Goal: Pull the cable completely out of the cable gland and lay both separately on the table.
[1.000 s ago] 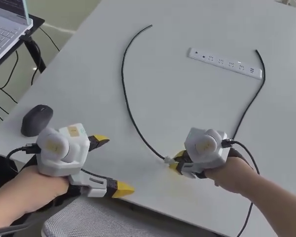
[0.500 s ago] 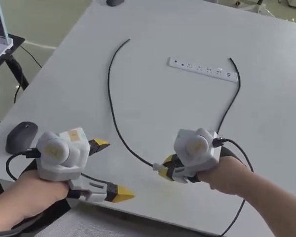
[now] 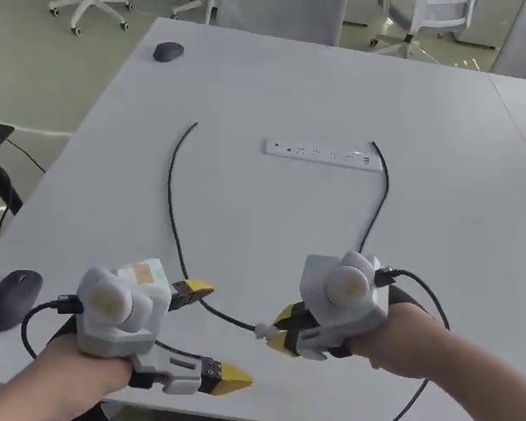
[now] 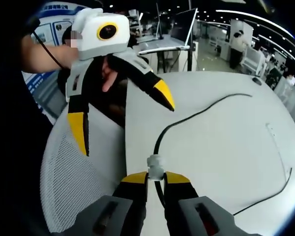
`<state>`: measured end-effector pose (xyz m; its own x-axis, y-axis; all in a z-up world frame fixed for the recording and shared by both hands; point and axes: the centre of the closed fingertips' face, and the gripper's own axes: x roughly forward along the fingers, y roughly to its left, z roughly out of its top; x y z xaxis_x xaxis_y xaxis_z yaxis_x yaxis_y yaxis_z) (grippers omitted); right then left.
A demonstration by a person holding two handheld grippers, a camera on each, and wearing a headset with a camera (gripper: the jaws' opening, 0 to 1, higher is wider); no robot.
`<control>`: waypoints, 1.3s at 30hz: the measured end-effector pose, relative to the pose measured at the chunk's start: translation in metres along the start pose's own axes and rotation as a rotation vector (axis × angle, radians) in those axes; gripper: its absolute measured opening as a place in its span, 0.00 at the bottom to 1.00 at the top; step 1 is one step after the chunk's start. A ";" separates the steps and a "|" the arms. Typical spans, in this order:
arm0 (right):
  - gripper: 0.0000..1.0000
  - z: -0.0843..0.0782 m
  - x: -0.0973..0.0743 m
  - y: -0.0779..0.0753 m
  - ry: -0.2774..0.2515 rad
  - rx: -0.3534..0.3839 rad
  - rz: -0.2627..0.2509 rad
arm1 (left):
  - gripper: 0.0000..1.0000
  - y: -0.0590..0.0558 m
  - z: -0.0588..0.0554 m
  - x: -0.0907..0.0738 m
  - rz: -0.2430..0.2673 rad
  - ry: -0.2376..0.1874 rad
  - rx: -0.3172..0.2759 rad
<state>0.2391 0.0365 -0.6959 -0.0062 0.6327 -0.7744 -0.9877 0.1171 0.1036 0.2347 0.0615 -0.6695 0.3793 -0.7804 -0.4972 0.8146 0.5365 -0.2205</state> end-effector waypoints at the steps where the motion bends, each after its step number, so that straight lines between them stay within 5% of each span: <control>1: 0.06 0.003 -0.004 0.001 -0.006 -0.003 -0.003 | 0.82 -0.001 0.002 0.000 -0.006 -0.001 0.004; 10: 0.06 0.017 -0.033 -0.001 -0.032 -0.099 -0.058 | 0.66 -0.009 0.023 0.006 -0.048 -0.009 0.069; 18: 0.06 0.033 -0.058 -0.011 -0.066 -0.150 -0.092 | 0.52 -0.002 0.064 0.009 -0.066 -0.108 0.104; 26: 0.06 0.033 -0.061 -0.012 -0.058 -0.239 -0.096 | 0.29 -0.003 0.065 0.012 -0.114 -0.093 0.156; 39: 0.06 0.035 -0.060 -0.009 -0.047 -0.309 -0.070 | 0.21 -0.013 0.069 0.017 -0.180 -0.110 0.201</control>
<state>0.2535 0.0238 -0.6285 0.0637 0.6671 -0.7423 -0.9862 -0.0715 -0.1490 0.2610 0.0188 -0.6174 0.2570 -0.8934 -0.3686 0.9397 0.3200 -0.1206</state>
